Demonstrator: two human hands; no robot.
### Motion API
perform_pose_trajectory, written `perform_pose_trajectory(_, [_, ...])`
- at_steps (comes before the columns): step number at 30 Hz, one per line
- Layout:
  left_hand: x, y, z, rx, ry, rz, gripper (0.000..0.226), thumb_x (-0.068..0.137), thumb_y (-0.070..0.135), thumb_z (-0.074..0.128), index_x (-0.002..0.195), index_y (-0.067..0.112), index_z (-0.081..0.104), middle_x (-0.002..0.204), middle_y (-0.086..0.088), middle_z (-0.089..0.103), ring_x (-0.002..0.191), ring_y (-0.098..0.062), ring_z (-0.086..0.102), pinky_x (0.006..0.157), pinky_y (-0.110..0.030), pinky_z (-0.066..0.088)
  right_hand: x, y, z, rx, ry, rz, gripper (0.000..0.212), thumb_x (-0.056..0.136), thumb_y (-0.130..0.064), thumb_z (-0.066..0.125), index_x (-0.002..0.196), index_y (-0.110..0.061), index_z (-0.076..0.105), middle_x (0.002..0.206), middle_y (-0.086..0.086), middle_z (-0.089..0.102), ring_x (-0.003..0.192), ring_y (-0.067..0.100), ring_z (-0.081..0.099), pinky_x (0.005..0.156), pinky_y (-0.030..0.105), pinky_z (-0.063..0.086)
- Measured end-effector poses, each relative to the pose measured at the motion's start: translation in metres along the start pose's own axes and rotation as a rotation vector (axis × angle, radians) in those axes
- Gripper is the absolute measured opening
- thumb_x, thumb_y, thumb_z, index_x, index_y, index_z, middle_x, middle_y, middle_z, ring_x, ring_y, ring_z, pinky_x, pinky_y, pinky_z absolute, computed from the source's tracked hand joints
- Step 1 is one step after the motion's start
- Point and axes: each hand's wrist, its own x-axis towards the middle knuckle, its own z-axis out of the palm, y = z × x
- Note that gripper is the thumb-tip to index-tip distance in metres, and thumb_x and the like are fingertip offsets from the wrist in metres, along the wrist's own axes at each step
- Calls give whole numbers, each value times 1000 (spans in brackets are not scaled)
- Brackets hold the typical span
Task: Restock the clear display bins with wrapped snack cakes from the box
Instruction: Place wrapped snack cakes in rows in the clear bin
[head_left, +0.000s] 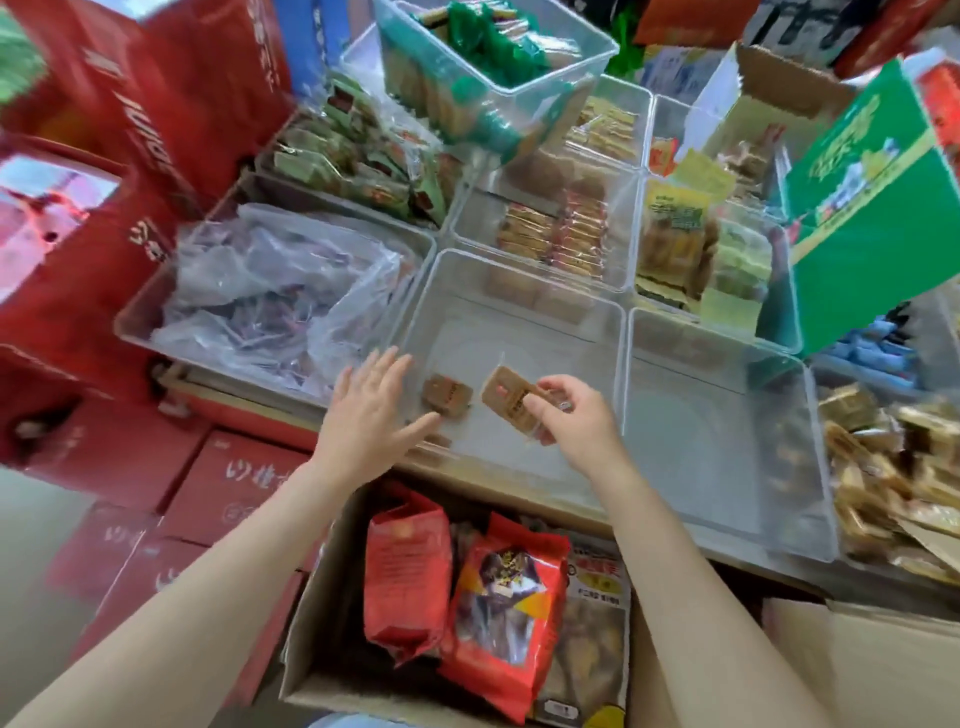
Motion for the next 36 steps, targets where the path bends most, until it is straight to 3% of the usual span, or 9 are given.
perform_pose_trajectory(5, [-2, -33, 20, 180, -60, 76, 99, 84, 82, 17, 162, 20, 9, 166, 7, 3, 155, -13, 4, 124, -40, -4, 43, 27, 60, -182, -83, 54, 31, 83, -13, 79, 111, -19, 68, 93, -8, 64, 69, 11, 57, 73, 26, 51])
perform_pose_trajectory(11, [-2, -35, 24, 250, -49, 111, 109, 83, 88, 25, 161, 12, 17, 167, -3, 15, 155, -23, 16, 122, -44, 4, 69, 39, 109, -289, -373, 157, 36, 89, -23, 75, 122, -14, 66, 115, 1, 68, 106, 21, 63, 96, 38, 51])
perform_pose_trajectory(13, [-1, -34, 25, 247, -54, 115, 110, 82, 88, 26, 160, 11, 20, 167, -4, 20, 154, -25, 20, 122, -46, 9, 78, 39, 114, -293, -308, 182, 35, 88, -25, 75, 119, -13, 65, 109, 3, 67, 103, 25, 65, 94, 39, 52])
perform_pose_trajectory(16, [-1, -34, 24, 245, -67, 117, 110, 81, 87, 29, 160, 10, 22, 166, -5, 22, 153, -26, 23, 121, -47, 11, 90, 34, 120, -356, -170, 242, 71, 76, -33, 85, 134, -16, 47, 122, 10, 58, 107, 29, 63, 91, 40, 53])
perform_pose_trajectory(20, [-1, -32, 24, 255, -59, 112, 109, 82, 87, 29, 161, 12, 18, 167, -4, 18, 154, -25, 17, 122, -45, 6, 104, 21, 114, -397, -292, 345, 106, 73, -40, 87, 156, -28, 22, 146, 10, 27, 120, 29, 50, 68, 34, 57])
perform_pose_trajectory(24, [0, -32, 23, 246, -75, 105, 109, 82, 87, 26, 161, 14, 10, 169, -2, 10, 156, -22, 8, 123, -45, 2, 112, 16, 106, -566, -464, 364, 96, 72, -50, 85, 151, -26, 35, 145, 9, 30, 123, 29, 50, 83, 39, 58])
perform_pose_trajectory(28, [0, -31, 24, 239, -66, 106, 109, 82, 86, 30, 161, 12, 15, 168, -3, 15, 155, -24, 13, 123, -46, 6, 106, 13, 115, -534, -392, 160, 61, 74, -29, 86, 121, -29, 47, 127, 8, 57, 103, 26, 60, 82, 38, 53])
perform_pose_trajectory(32, [-1, -32, 24, 230, -57, 110, 108, 83, 86, 30, 161, 11, 19, 168, -4, 18, 155, -24, 16, 123, -48, 13, 89, 15, 116, -647, -338, -41, 58, 88, -19, 74, 137, -25, 45, 122, 5, 59, 105, 26, 61, 85, 38, 50])
perform_pose_trajectory(36, [-1, -32, 23, 235, -61, 116, 108, 84, 86, 28, 160, 11, 20, 167, -5, 19, 154, -25, 18, 122, -47, 12, 83, 19, 117, -663, -421, 79, 48, 99, -25, 58, 144, -31, 40, 127, 12, 53, 102, 30, 61, 92, 38, 51])
